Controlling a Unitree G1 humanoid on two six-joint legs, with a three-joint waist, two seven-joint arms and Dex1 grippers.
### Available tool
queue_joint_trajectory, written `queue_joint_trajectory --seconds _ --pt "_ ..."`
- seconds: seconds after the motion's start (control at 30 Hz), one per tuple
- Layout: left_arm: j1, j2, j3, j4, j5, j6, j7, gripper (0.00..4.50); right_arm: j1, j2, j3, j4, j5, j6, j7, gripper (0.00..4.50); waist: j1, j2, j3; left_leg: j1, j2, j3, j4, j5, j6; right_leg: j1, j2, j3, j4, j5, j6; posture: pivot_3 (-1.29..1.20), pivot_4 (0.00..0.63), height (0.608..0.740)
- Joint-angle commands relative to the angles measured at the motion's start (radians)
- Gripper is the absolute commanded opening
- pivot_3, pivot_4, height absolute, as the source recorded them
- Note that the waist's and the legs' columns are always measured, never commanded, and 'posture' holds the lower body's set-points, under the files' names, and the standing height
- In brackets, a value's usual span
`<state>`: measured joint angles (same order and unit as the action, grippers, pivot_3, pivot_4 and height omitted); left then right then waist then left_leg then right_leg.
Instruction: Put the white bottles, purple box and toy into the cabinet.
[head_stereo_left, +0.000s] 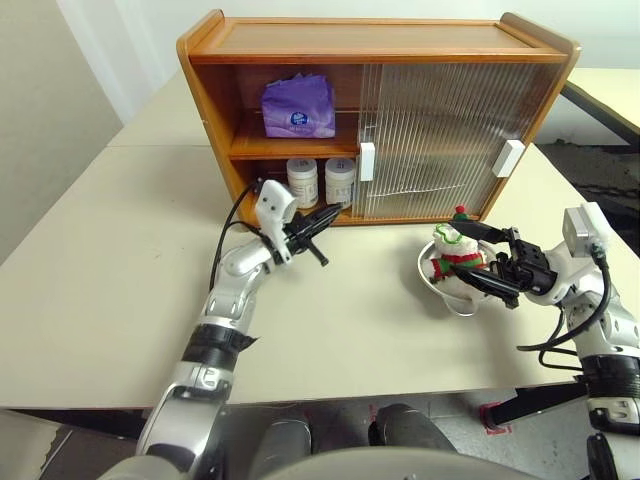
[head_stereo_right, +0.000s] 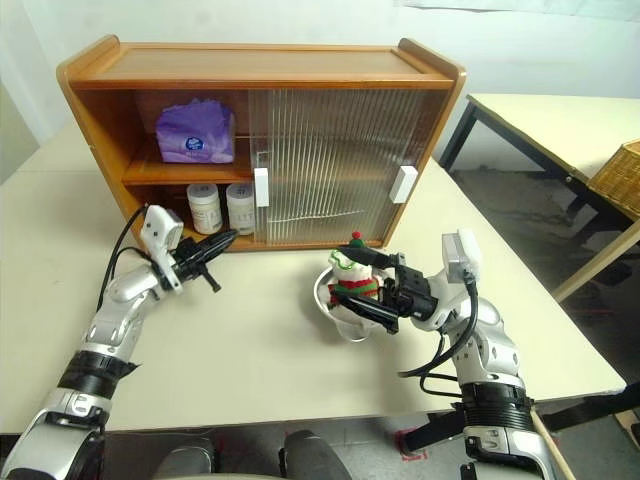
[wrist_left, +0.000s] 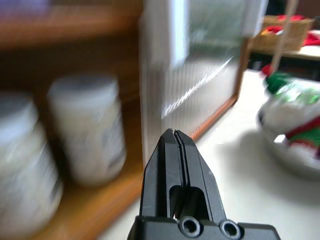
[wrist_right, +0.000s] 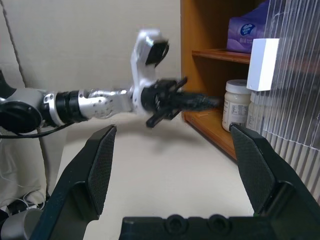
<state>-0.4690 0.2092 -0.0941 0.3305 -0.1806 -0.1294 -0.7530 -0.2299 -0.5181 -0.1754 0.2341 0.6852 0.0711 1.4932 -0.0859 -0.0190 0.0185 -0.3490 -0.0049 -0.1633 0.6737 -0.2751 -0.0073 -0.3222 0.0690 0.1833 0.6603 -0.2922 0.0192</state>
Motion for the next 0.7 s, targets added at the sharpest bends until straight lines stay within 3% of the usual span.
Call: queue_joint_trajectory --seconds 0.03,0.27,0.7 --pt "-0.038 -0.024 -0.051 0.012 0.033 -0.011 -0.014 0.04 -0.004 -0.004 -0.001 -0.004 -0.013 -0.001 -0.002 4.5 0.0 0.0 0.0 0.0 0.0 0.0 0.0 0.0 0.001 0.0 0.0 0.0 0.0 0.0 0.0 -0.15 0.0 0.74" --pt "-0.111 -0.082 -0.095 0.04 0.055 -0.012 -0.004 0.04 0.004 0.004 0.002 -0.014 -0.014 -0.004 -0.013 4.5 -0.004 0.0 0.0 0.0 0.0 0.0 0.001 -0.002 0.002 0.001 0.0 0.0 0.0 -0.004 0.008 -0.15 0.0 0.74" --pt "-0.205 -0.104 -0.029 0.165 0.117 0.046 0.229 0.04 0.012 0.014 0.003 -0.023 -0.02 -0.009 -0.024 4.5 -0.012 0.0 0.0 0.0 0.0 0.0 0.002 -0.002 0.003 0.002 0.0 0.0 0.0 -0.006 0.014 -0.16 0.0 0.74"
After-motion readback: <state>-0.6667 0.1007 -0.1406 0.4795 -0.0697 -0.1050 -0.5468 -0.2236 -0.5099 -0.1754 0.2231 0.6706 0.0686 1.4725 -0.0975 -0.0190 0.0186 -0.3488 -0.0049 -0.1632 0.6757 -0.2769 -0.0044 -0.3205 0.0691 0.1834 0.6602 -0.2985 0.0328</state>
